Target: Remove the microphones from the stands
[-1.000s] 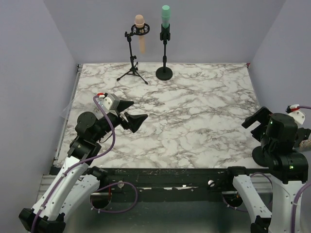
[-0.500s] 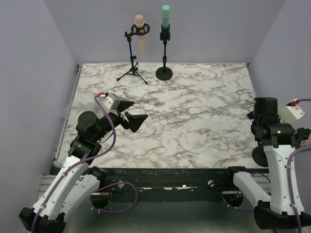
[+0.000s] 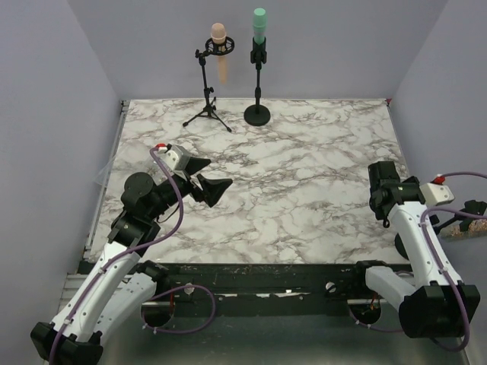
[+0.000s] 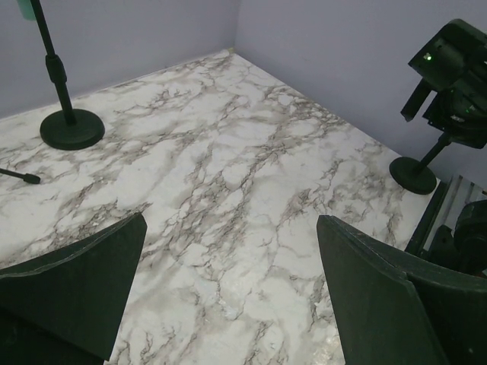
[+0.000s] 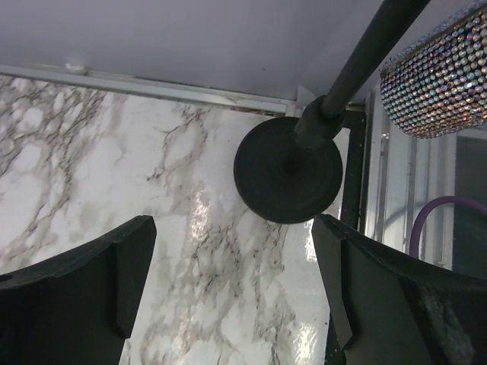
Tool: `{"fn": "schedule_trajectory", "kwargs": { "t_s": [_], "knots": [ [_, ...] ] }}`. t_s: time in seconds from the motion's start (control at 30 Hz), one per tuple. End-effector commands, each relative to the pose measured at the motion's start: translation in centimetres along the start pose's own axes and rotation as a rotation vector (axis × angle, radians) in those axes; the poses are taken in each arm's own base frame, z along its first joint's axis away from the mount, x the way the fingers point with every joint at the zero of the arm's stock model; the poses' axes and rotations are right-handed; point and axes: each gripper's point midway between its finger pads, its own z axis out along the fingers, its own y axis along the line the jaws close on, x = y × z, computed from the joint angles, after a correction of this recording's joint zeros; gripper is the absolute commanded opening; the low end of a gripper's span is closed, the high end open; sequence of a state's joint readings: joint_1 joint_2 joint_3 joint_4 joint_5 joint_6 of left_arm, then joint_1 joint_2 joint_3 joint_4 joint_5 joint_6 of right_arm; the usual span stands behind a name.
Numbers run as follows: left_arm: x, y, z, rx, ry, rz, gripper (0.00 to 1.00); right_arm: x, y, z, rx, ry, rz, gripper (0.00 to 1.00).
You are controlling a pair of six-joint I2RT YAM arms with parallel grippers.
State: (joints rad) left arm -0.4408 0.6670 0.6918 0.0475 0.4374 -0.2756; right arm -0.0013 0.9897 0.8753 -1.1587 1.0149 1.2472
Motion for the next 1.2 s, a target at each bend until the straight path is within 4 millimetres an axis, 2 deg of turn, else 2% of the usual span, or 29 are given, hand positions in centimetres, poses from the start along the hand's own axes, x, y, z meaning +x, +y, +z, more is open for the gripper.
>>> {"fn": "schedule_trajectory", "kwargs": {
  "t_s": [0.0, 0.13, 0.43, 0.7, 0.97, 1.17],
  "knots": [
    [-0.5, -0.6, 0.3, 0.03, -0.004, -0.005, 0.99, -1.2, -0.6, 1.8, 0.098, -0.186, 0.106, 0.92],
    [-0.2, -0.6, 0.5, 0.034, 0.004, -0.013, 0.99, -0.4, -1.4, 2.7, 0.169, -0.236, 0.105, 0.92],
    [0.1, -0.8, 0.7, 0.048, 0.013, -0.019, 0.99, -1.2, -2.6, 3.5, 0.209, -0.404, 0.071, 0.95],
    [0.4, -1.2, 0.9, 0.062, 0.024, -0.022, 0.99, -2.0, -1.7, 3.7, 0.197, -0.464, 0.037, 0.97],
    [0.9, -1.5, 1.1, 0.075, 0.04, -0.023, 0.99, -3.0, -1.9, 4.3, 0.256, -0.483, -0.016, 0.99],
    [1.1, -1.7, 1.2, 0.087, 0.048, -0.026, 0.99, -2.9, -1.7, 4.8, 0.271, -0.5, -0.053, 1.0]
  ]
}}
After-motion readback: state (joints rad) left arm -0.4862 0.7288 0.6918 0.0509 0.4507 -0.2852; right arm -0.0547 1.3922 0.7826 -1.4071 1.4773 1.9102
